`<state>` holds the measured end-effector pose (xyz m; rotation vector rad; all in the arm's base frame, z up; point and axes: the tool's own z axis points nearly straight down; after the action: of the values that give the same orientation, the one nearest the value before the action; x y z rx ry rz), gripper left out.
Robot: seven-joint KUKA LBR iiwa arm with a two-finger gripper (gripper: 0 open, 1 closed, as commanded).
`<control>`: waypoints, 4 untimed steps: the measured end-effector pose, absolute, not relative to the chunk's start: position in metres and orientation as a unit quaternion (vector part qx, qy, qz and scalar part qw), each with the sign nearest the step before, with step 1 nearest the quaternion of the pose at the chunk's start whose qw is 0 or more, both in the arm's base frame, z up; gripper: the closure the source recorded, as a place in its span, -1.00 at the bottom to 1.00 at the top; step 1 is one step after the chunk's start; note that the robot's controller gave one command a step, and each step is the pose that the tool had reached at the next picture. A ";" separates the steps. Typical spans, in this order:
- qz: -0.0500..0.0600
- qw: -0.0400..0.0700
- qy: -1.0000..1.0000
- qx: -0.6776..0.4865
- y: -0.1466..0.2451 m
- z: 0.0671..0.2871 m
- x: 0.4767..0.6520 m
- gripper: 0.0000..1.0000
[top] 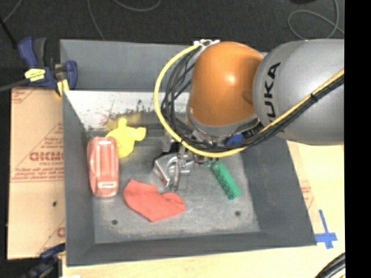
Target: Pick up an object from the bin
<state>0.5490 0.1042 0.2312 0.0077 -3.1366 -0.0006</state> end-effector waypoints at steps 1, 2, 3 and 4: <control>-0.001 -0.002 -1.000 0.001 0.104 0.236 0.551 -1.00; -0.001 -0.001 -0.999 -0.042 0.110 0.190 0.523 -1.00; -0.001 0.000 -0.998 -0.067 0.121 0.158 0.504 -1.00; -0.002 -0.002 -0.994 -0.106 0.101 0.153 0.499 -1.00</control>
Offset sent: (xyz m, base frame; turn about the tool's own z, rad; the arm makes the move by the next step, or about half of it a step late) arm -0.0438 0.0115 -0.0712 0.1401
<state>0.4993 0.1013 0.1531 -0.3322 -3.1281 -0.0050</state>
